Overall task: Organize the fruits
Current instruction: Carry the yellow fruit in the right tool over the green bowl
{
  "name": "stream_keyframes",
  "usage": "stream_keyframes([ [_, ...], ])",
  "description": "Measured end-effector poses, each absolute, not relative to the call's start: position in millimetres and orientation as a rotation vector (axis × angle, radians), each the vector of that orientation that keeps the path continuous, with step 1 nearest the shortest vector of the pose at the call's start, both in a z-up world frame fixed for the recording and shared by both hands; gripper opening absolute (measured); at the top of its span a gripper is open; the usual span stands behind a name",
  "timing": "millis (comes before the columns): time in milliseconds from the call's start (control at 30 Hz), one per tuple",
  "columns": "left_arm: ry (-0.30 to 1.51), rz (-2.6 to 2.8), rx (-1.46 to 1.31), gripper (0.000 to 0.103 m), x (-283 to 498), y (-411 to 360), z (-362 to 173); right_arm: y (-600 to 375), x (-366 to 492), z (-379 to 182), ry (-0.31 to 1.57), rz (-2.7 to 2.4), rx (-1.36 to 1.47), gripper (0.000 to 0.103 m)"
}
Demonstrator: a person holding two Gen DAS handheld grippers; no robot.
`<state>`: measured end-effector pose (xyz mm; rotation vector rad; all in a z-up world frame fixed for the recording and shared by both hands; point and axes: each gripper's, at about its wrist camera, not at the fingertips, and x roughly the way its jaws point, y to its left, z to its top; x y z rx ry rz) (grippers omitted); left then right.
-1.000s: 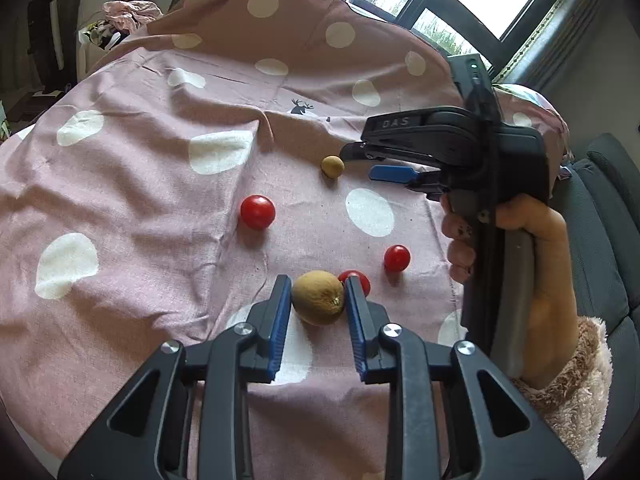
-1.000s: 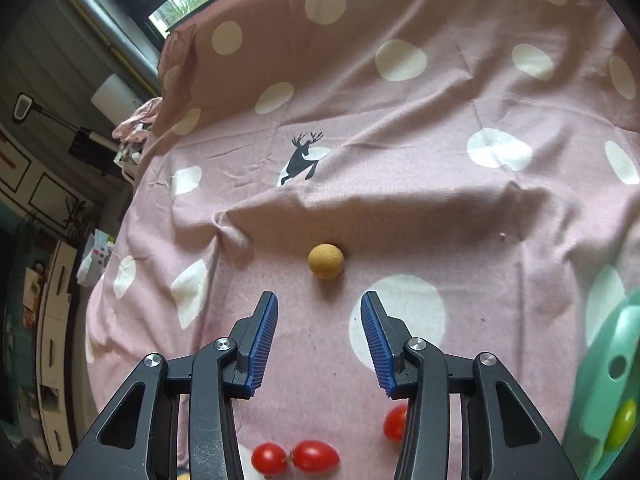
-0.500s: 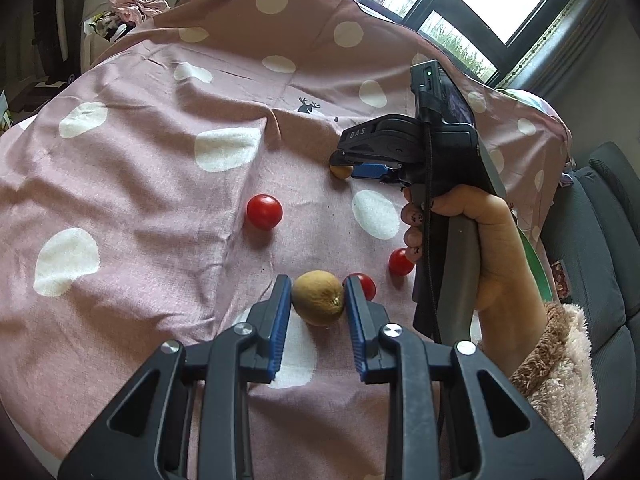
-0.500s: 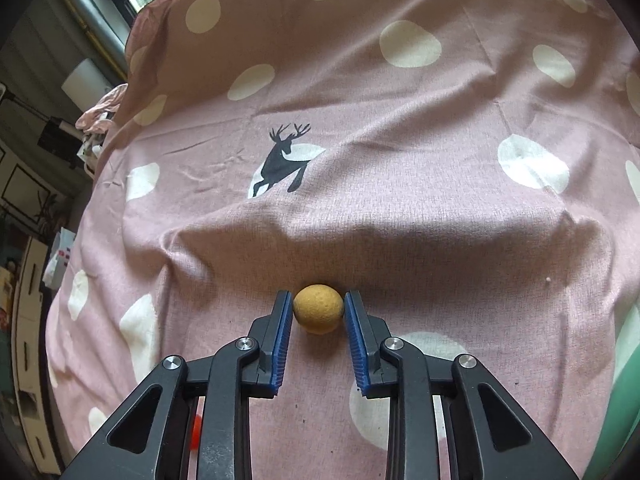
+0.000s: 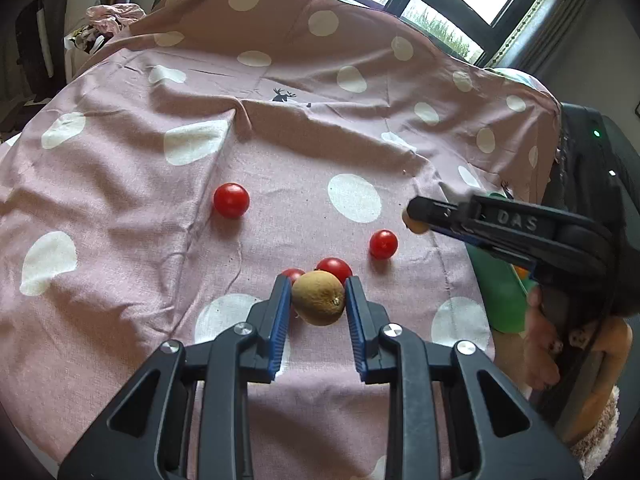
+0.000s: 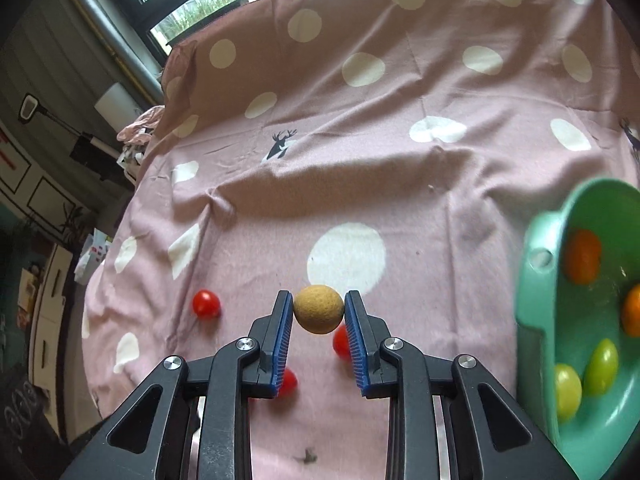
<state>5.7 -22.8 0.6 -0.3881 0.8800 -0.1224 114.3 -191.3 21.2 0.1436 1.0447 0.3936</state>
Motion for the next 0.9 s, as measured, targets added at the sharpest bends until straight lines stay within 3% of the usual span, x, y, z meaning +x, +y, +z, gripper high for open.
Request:
stream_keyframes([
  [333, 0.873, -0.185, -0.336, 0.027, 6.9, -56.8, 7.9, -220.4, 77.5, 23.7, 1.013, 0.363, 0.188, 0.028],
  [900, 0.792, -0.275, -0.255, 0.027, 31.6, -145.9, 61.2, -298.2, 52.7, 82.4, 0.811, 0.342, 0.299, 0.029],
])
